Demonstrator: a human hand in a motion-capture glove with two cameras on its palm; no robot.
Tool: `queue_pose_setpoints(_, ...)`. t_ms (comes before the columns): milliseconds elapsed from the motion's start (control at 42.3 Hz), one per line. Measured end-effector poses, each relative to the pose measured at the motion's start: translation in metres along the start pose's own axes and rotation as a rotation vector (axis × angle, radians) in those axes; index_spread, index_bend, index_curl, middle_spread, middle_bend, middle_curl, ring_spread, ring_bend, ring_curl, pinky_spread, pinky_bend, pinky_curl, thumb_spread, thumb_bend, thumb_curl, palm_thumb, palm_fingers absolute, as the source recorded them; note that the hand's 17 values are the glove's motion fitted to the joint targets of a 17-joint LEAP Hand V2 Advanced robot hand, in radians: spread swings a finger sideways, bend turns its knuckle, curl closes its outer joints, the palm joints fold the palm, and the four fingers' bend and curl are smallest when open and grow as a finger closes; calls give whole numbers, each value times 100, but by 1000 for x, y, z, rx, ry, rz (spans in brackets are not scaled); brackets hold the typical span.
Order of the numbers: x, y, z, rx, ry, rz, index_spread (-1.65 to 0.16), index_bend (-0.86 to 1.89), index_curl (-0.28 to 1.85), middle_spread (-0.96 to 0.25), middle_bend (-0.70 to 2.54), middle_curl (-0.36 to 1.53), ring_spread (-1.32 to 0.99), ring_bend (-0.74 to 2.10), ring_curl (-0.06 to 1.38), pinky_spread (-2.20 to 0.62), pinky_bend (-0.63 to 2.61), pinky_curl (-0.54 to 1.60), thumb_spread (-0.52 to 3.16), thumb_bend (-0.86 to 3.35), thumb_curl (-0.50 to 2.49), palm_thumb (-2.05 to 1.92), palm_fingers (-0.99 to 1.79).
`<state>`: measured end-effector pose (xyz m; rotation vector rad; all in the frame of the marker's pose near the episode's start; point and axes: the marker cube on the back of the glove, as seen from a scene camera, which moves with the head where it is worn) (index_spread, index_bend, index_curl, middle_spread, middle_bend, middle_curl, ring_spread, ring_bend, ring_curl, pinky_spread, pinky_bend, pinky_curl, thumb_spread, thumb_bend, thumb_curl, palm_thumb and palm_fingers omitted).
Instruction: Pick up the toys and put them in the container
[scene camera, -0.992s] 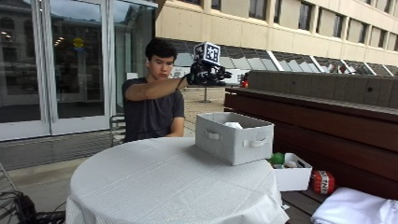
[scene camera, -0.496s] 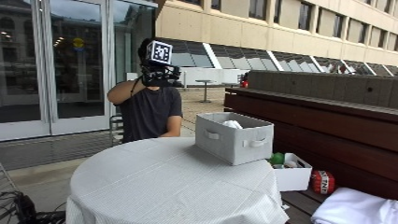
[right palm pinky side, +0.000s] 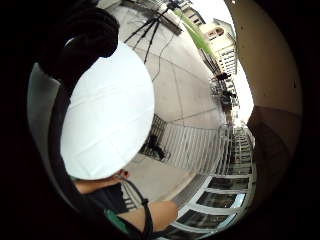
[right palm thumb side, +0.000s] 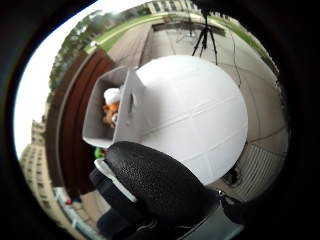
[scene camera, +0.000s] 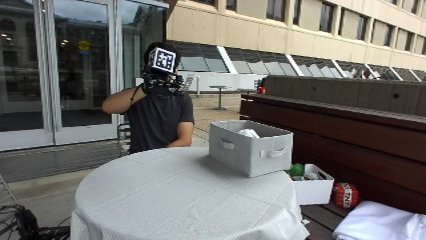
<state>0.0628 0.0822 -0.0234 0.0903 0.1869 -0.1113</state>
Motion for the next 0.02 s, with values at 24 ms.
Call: queue_pose_setpoints(24,1,-1,1,12,2,-8,-31,11,16,-3,19,48,-14,46,24,-4,107,35,91,-14,15,-22,-11)
